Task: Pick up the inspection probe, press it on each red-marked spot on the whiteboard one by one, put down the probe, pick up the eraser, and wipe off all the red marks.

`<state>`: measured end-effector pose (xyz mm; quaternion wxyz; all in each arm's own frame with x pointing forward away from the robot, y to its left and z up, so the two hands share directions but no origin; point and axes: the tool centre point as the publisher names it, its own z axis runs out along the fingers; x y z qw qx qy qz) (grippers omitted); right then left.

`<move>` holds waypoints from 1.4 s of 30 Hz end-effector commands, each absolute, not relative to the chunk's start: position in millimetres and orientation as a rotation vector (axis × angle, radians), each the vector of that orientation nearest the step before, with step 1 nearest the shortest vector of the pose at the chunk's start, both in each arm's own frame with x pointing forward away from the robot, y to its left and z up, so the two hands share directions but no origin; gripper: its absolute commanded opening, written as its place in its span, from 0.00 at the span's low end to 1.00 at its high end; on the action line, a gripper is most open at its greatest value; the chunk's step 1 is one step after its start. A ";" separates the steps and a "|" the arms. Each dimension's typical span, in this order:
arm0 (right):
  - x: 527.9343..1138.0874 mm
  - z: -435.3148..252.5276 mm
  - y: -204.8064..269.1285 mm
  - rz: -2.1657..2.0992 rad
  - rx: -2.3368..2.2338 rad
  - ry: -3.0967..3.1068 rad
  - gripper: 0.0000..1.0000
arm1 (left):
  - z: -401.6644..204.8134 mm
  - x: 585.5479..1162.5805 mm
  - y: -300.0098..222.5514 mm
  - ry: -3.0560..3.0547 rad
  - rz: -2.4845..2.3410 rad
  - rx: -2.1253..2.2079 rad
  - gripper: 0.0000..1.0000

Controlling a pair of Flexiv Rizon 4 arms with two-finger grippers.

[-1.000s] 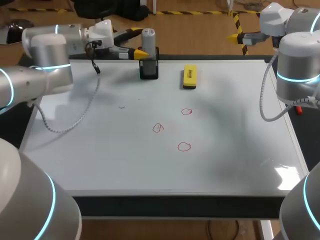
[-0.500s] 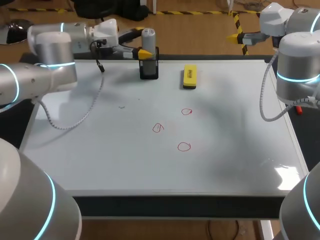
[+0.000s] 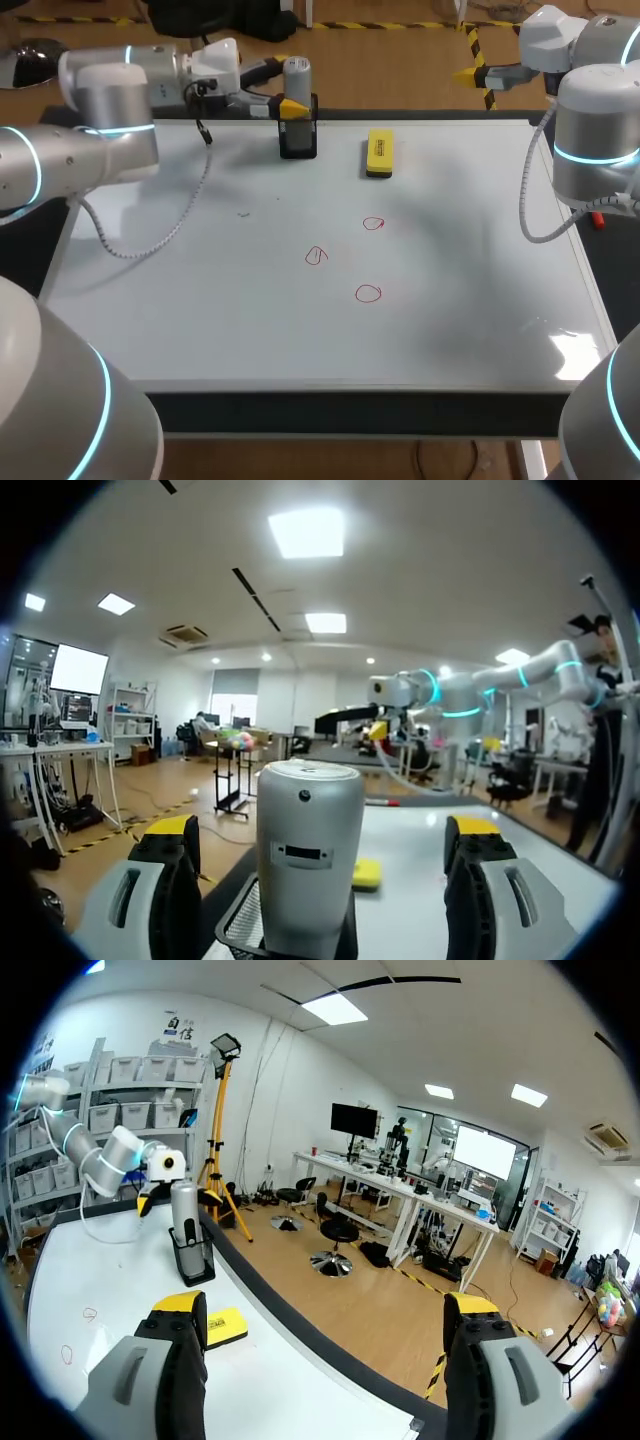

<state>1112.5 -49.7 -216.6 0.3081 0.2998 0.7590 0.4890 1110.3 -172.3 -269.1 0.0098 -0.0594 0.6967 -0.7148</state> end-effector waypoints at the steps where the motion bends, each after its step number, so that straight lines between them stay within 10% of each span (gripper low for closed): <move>1: 1112.9 -216.7 -49.8 1.292 0.792 2.008 1.00 | -273.3 1109.0 -175.1 2.169 -2.234 -0.192 1.00; 15: 1112.9 -216.7 -49.8 1.292 0.792 2.008 1.00 | -276.7 1107.5 -179.8 2.163 -2.234 -0.220 0.97; 17: 1112.9 -216.7 -49.8 1.292 0.792 2.008 1.00 | -276.6 1107.6 -179.9 2.163 -2.231 -0.222 0.75; 20: 1112.9 -216.7 -49.8 1.292 0.792 2.008 1.00 | -276.5 1107.3 -180.3 2.167 -2.221 -0.226 0.11; 22: 1112.9 -216.7 -49.8 1.292 0.792 2.008 1.00 | -276.8 1107.3 -180.2 2.164 -2.223 -0.226 0.00; 42: 1112.9 -216.7 -49.8 1.292 0.792 2.008 1.00 | -274.3 1102.1 -170.0 2.149 -2.188 -0.265 0.00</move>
